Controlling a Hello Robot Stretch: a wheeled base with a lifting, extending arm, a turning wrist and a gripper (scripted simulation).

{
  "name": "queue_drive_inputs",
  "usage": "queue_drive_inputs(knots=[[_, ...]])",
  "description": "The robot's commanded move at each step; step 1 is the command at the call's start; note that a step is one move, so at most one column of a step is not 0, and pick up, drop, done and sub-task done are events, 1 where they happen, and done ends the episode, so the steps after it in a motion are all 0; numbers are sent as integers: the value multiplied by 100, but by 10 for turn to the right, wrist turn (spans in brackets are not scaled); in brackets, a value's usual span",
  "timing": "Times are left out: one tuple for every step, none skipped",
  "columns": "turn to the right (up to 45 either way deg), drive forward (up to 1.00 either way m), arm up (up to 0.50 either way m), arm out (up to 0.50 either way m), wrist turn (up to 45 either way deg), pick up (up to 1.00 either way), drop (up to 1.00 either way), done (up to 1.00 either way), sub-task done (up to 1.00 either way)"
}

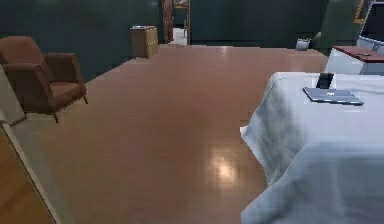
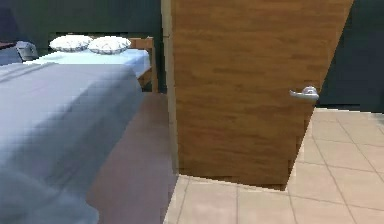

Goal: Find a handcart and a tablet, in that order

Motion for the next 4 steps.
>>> queue_drive_inputs(knots=[[0, 75, 0, 0, 0, 0, 0, 0, 0], [60, 0, 0, 0, 0, 0, 0, 0, 0], [0, 45, 0, 0, 0, 0, 0, 0, 0], [450, 0, 0, 0, 0, 0, 0, 0, 0]])
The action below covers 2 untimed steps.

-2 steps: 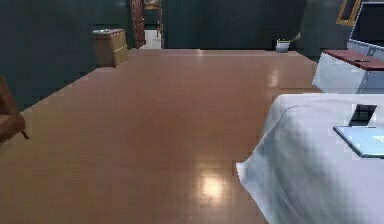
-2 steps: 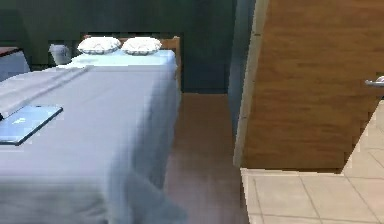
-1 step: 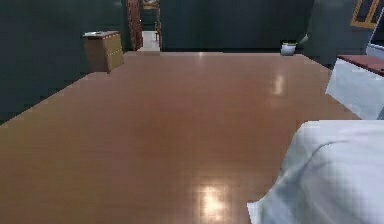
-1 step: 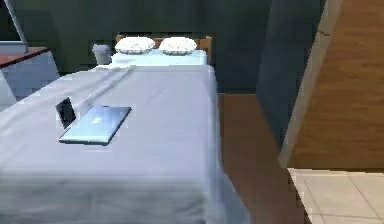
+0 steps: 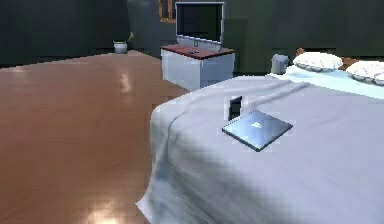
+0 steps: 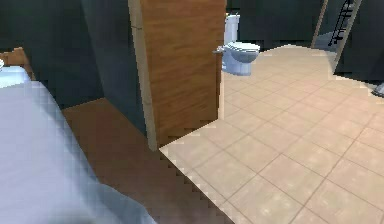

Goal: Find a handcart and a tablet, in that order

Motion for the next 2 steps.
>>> queue_drive_inputs(knots=[[120, 0, 0, 0, 0, 0, 0, 0, 0], [0, 25, 0, 0, 0, 0, 0, 0, 0]])
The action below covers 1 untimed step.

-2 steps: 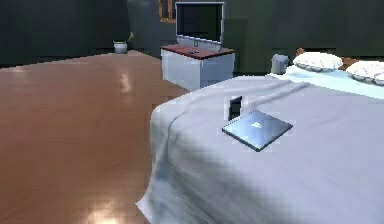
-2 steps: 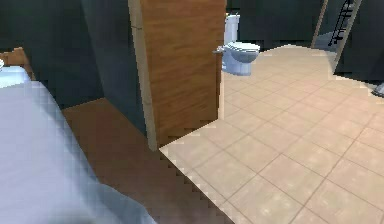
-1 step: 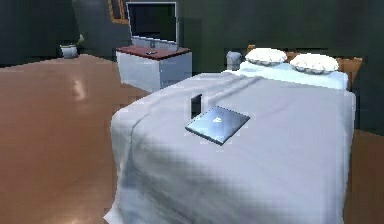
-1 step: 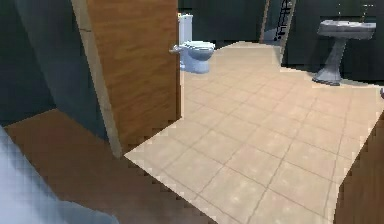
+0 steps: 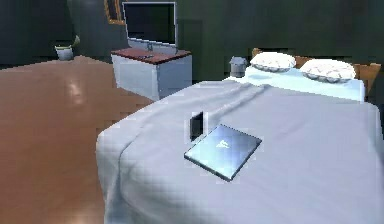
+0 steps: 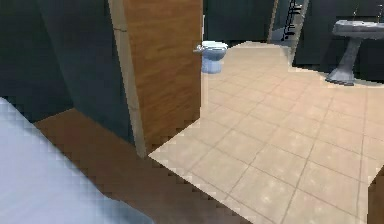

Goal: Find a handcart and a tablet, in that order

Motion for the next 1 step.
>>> queue_drive_inputs(knots=[[0, 0, 0, 0, 0, 0, 0, 100, 0]])
